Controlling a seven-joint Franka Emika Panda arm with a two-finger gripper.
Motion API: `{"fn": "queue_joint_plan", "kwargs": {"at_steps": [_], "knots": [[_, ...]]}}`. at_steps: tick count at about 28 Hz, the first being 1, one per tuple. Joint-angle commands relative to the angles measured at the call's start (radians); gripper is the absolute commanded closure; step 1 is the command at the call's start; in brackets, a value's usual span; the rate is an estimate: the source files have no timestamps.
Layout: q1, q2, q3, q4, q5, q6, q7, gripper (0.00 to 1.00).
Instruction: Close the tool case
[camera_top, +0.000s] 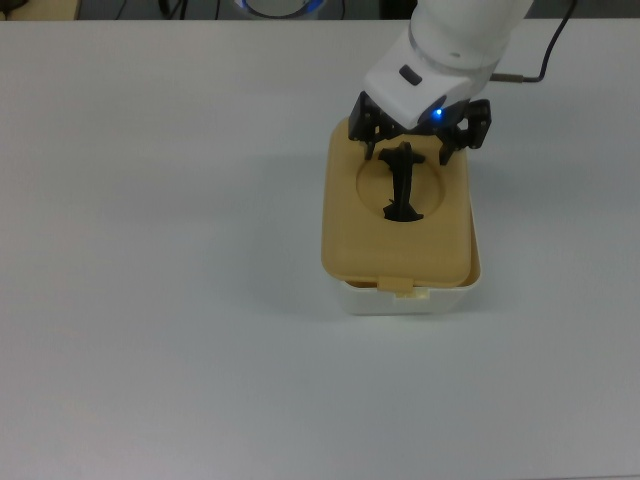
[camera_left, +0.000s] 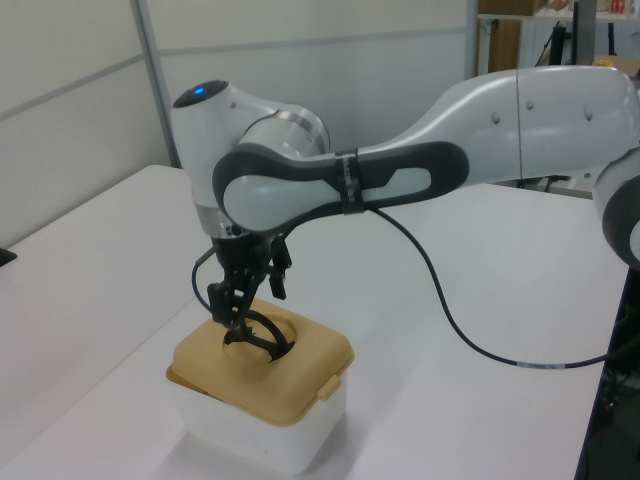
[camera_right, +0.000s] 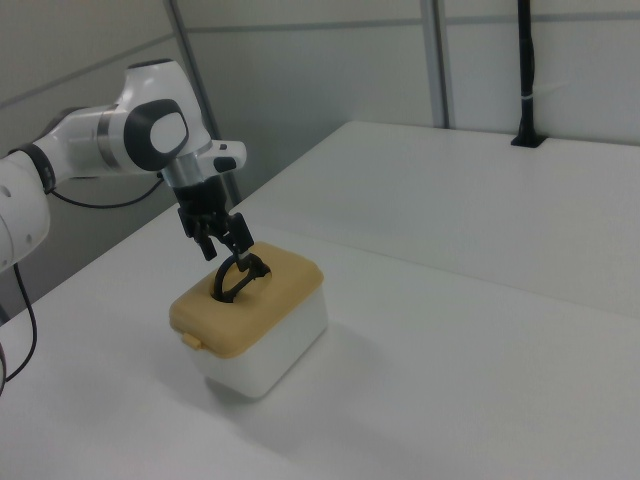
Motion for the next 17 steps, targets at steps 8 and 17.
{"fn": "queue_joint_plan", "kwargs": {"at_steps": [8, 17], "knots": [[-0.081, -0.111, 0.002, -0.022, -0.003, -0.124, -0.139, 0.0], [-0.147, -0.161, 0.0, -0.095, -0.012, -0.122, -0.228, 0.0]]}}
